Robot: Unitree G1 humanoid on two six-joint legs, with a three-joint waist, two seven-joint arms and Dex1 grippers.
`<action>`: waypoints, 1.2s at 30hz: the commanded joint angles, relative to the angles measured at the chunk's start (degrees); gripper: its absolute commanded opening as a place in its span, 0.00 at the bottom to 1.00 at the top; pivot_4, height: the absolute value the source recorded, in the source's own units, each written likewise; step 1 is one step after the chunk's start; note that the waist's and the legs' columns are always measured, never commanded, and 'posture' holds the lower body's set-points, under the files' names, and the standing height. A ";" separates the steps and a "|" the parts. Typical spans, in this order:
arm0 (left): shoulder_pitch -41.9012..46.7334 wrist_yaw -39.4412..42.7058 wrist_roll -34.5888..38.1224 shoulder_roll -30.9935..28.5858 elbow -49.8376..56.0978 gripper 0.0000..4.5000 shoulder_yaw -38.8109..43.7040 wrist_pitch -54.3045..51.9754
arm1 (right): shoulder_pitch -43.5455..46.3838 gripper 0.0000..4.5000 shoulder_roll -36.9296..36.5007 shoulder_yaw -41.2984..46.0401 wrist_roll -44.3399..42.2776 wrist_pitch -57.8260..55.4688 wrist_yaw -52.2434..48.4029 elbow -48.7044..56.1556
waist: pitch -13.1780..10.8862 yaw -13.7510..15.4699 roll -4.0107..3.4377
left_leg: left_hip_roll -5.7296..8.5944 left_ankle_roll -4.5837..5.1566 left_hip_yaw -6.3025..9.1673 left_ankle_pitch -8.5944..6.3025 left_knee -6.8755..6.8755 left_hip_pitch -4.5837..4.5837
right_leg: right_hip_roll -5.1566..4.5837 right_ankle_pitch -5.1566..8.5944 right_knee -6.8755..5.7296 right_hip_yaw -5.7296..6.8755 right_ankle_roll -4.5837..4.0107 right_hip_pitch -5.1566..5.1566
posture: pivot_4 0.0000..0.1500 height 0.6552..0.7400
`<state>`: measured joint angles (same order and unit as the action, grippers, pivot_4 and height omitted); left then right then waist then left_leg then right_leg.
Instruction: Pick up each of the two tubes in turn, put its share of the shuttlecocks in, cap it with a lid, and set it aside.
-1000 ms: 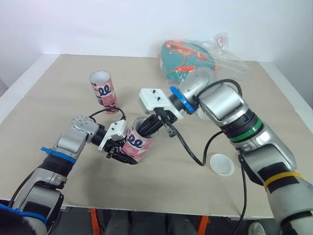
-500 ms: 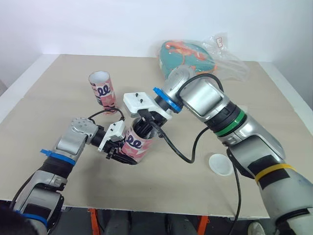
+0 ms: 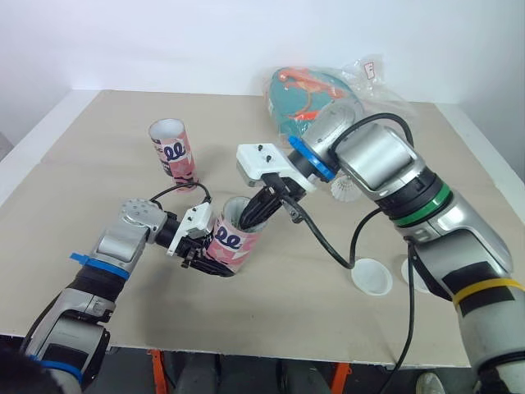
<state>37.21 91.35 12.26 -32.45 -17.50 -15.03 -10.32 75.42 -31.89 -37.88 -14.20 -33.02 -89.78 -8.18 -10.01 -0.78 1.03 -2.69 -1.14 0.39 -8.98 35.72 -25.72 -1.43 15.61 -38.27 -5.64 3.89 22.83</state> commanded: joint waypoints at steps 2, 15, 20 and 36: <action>-0.67 -1.33 -1.28 1.07 -0.41 0.59 -1.78 0.09 | -2.06 0.01 0.87 -0.72 1.96 0.72 -1.98 3.17 | 0.00 0.00 0.00 | 0.01 0.00 0.00 0.00 0.00 0.00 | -0.01 0.02 0.01 0.00 0.03 -0.01 | 1.00 0.99; -1.26 -1.96 -1.14 0.68 0.32 0.59 -1.25 -0.10 | -4.58 0.01 5.29 -5.05 11.63 6.46 -1.21 0.19 | 0.07 -0.02 -0.05 | 0.00 0.00 0.02 0.00 0.02 0.11 | 0.01 0.03 0.00 0.02 0.03 -0.08 | 1.00 0.99; -1.68 -2.29 -1.07 0.60 0.78 0.59 -1.17 -0.30 | -1.62 0.01 5.10 -0.77 5.87 4.16 -2.67 -0.87 | 0.07 -0.09 -0.05 | -0.02 -0.02 0.01 0.02 0.04 0.21 | 0.02 0.08 0.00 0.02 -0.10 -0.21 | 1.00 0.99; -1.92 -2.80 -0.82 2.12 0.96 0.59 -1.22 0.46 | 3.84 0.01 -8.18 3.25 -8.44 3.12 -2.72 -2.37 | 0.05 0.00 -0.06 | 0.00 -0.03 0.01 0.03 -0.09 0.16 | -0.03 0.15 0.04 0.02 -0.27 -0.33 | 1.00 0.99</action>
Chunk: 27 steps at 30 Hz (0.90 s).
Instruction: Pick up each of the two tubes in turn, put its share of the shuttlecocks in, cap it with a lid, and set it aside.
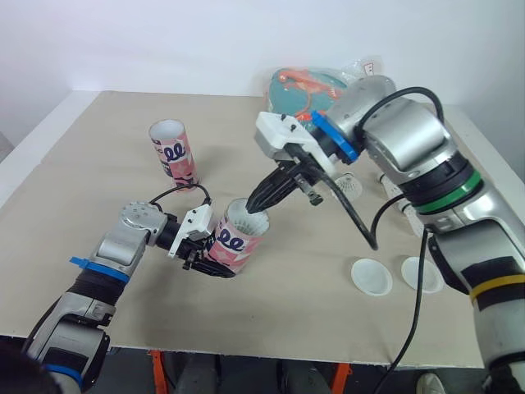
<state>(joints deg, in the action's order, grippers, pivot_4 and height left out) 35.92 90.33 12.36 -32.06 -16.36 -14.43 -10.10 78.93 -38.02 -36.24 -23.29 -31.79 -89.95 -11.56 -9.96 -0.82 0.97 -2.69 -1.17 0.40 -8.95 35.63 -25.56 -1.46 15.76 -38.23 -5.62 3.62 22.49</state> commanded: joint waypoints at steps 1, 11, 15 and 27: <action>-0.76 -1.99 -0.65 2.01 0.03 0.59 -1.54 0.48 | -0.22 0.01 -2.60 3.21 1.02 1.99 -2.55 1.23 | 0.00 0.06 0.00 | 0.01 0.00 0.01 0.00 0.00 0.00 | 0.00 0.01 0.00 0.01 0.01 0.01 | 1.00 0.99; -4.83 -10.07 5.45 10.66 5.43 0.59 3.78 4.18 | -25.98 0.01 -18.44 26.55 -2.63 -1.25 7.45 18.04 | -0.05 1.18 0.02 | 0.01 -0.02 0.00 -0.02 0.19 -0.95 | 0.03 -0.26 -0.03 -0.03 0.33 0.83 | 1.00 0.99; -7.50 -12.33 4.90 13.56 5.21 0.59 3.00 7.37 | -37.90 0.30 -24.70 29.84 -2.36 -4.39 8.60 22.94 | -0.05 1.12 -0.01 | 0.00 0.04 0.11 -0.06 0.08 -0.93 | 0.13 -0.20 -0.06 -0.02 0.26 0.82 | 1.00 0.99; -7.54 -14.27 4.47 19.40 1.36 0.59 -0.21 9.25 | -46.43 0.94 -27.38 25.40 8.45 0.82 9.01 11.16 | -0.06 -0.44 -0.04 | -0.03 0.09 -0.09 0.10 0.33 -0.85 | 0.15 -0.39 0.00 -0.19 0.59 0.75 | 1.00 0.99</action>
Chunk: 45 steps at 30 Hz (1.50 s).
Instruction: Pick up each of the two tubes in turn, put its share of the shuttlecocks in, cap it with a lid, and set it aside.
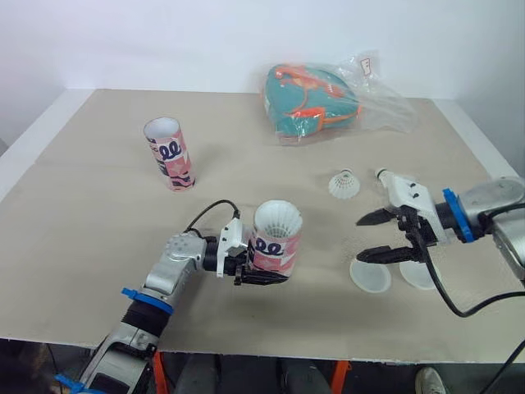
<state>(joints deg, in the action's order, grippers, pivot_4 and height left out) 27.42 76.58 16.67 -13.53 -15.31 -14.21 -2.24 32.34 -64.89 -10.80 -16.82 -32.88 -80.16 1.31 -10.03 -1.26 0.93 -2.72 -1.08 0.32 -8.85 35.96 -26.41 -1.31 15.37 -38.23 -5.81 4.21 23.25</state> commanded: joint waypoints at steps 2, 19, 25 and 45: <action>1.20 -0.89 -0.05 1.47 0.01 0.59 -0.53 1.80 | -0.10 0.94 -0.38 -1.09 3.60 2.80 -0.97 -3.27 | 0.01 0.01 -0.01 | 0.00 0.00 0.00 0.02 0.00 0.00 | 0.00 -0.02 0.00 0.00 0.00 0.00 | 1.00 0.99; 1.58 -1.13 0.45 0.80 0.20 0.59 -0.51 1.18 | -2.20 0.58 2.81 -6.20 15.85 9.51 1.76 -7.76 | 0.04 -0.07 0.04 | 0.00 -0.09 0.02 0.13 0.02 0.20 | 0.04 -0.15 0.00 -0.02 -0.02 -0.21 | 1.00 0.99; 1.58 -1.11 0.34 0.89 0.03 0.59 -0.78 1.10 | -3.11 0.01 2.12 -4.46 14.06 8.74 -0.57 -4.26 | 0.04 -0.12 0.04 | 0.00 -0.12 -0.04 0.44 0.04 0.35 | 0.00 -0.24 0.06 -0.08 -0.05 -0.28 | 1.00 0.99; 2.28 1.45 -1.19 -1.16 -2.79 0.59 -1.95 1.29 | 16.31 0.01 3.01 6.78 -5.13 -7.63 -4.86 9.82 | 0.02 -0.11 -0.04 | 0.00 -0.14 0.00 0.54 -0.40 0.25 | 0.05 -0.36 0.05 -0.07 0.02 -0.02 | 1.00 0.99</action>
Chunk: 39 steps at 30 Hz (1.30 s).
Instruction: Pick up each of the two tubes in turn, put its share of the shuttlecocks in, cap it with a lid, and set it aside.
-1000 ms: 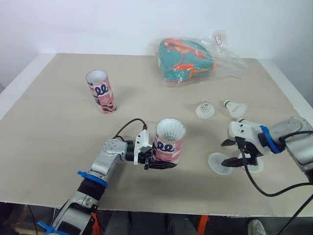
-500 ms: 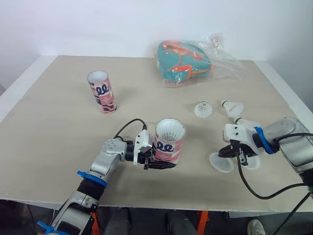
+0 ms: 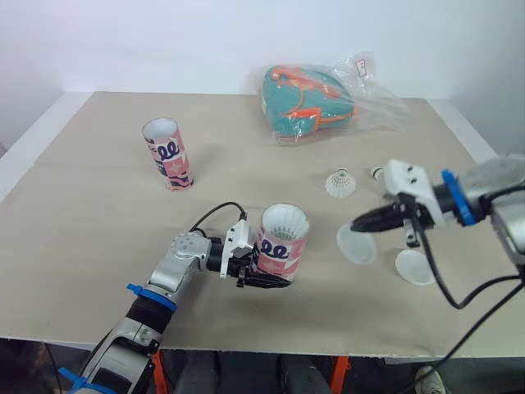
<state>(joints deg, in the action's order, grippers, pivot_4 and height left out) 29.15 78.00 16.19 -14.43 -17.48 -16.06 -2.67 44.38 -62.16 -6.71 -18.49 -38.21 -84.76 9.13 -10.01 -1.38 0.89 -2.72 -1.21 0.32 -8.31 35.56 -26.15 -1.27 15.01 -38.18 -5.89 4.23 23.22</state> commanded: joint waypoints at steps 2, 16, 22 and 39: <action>0.60 0.11 -1.09 -0.25 -1.35 0.59 -0.23 2.92 | 7.07 0.01 1.13 2.48 -5.15 -3.87 0.02 2.42 | 0.00 0.00 0.00 | 0.00 0.00 -0.02 0.00 0.00 -0.01 | -0.01 0.00 0.00 -0.01 -0.01 0.02 | 1.00 0.99; 1.39 1.11 -1.87 0.84 -5.73 0.59 -1.20 4.99 | 21.88 0.01 9.99 -12.52 -0.27 -0.84 -1.28 2.80 | 0.03 0.03 -0.03 | -0.03 0.00 -0.08 0.02 0.13 -0.03 | -0.04 -0.03 0.00 0.00 -0.35 0.05 | 1.00 0.99; 0.14 2.59 -1.65 -0.41 -3.65 0.59 -2.26 1.07 | 24.98 0.01 13.21 -18.18 5.30 4.21 -2.86 1.31 | 0.04 -0.03 -0.05 | -0.06 -0.01 -0.07 0.02 0.04 -0.04 | -0.01 -0.08 -0.04 0.05 -0.39 0.11 | 1.00 0.99; -0.25 2.55 -2.22 -1.79 -2.95 0.59 -2.51 0.37 | 27.52 0.01 18.04 -19.20 7.56 7.98 -5.54 1.64 | 0.06 -0.17 -0.07 | -0.10 0.00 0.09 0.00 -0.08 -0.02 | 0.07 -0.03 -0.18 0.20 -0.49 0.11 | 1.00 0.99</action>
<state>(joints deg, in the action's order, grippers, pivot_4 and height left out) 30.10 80.06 15.67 -14.89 -19.17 -17.00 -1.11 71.53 -43.41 -27.06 -10.91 -30.84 -88.63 9.04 -9.95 -1.54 0.82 -2.82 -1.21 0.41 -8.31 35.49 -26.17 -1.19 14.98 -38.35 -5.68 3.74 23.33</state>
